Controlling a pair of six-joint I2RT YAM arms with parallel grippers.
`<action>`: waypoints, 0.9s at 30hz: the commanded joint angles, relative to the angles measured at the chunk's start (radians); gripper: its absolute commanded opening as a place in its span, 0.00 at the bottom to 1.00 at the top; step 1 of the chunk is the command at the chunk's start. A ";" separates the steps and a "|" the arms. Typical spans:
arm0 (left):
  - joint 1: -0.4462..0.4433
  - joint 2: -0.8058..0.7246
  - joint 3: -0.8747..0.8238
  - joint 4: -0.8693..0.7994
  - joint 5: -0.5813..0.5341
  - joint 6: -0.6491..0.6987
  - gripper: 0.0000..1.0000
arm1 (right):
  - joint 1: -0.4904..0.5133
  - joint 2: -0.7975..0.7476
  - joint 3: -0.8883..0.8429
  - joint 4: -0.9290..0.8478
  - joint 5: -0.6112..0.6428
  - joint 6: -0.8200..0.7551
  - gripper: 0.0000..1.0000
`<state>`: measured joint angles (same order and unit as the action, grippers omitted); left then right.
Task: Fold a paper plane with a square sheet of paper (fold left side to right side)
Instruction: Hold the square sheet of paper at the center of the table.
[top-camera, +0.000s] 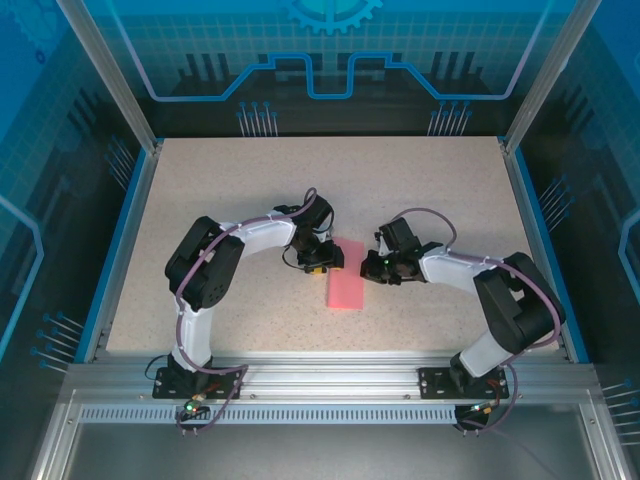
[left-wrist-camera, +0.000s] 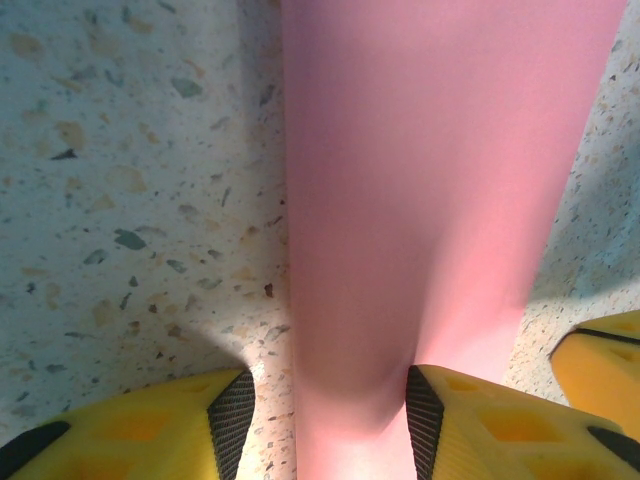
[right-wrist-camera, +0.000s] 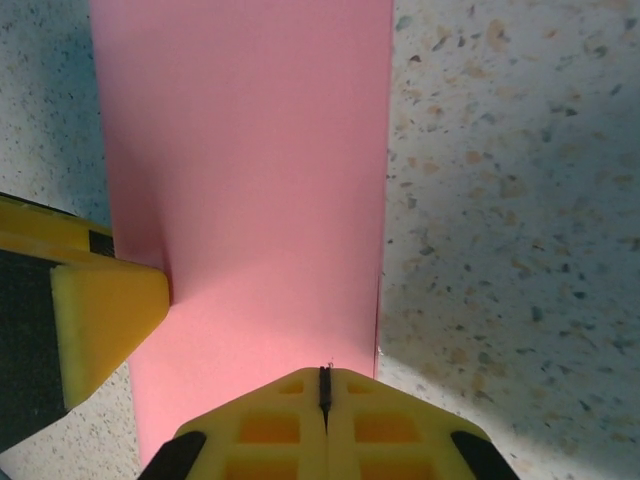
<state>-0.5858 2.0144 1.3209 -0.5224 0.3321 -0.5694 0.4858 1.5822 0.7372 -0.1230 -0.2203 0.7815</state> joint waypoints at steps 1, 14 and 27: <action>-0.042 0.090 -0.025 0.004 -0.015 0.019 0.49 | 0.020 0.035 0.032 0.007 -0.019 -0.010 0.02; -0.042 0.066 -0.023 0.001 -0.022 0.022 0.49 | 0.034 0.095 0.066 -0.099 0.024 -0.041 0.02; -0.013 -0.154 0.014 -0.070 -0.092 0.067 0.60 | 0.034 0.128 0.049 -0.139 0.042 -0.045 0.02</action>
<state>-0.6056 1.9530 1.3216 -0.5537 0.2718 -0.5270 0.5060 1.6684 0.7971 -0.1833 -0.2100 0.7513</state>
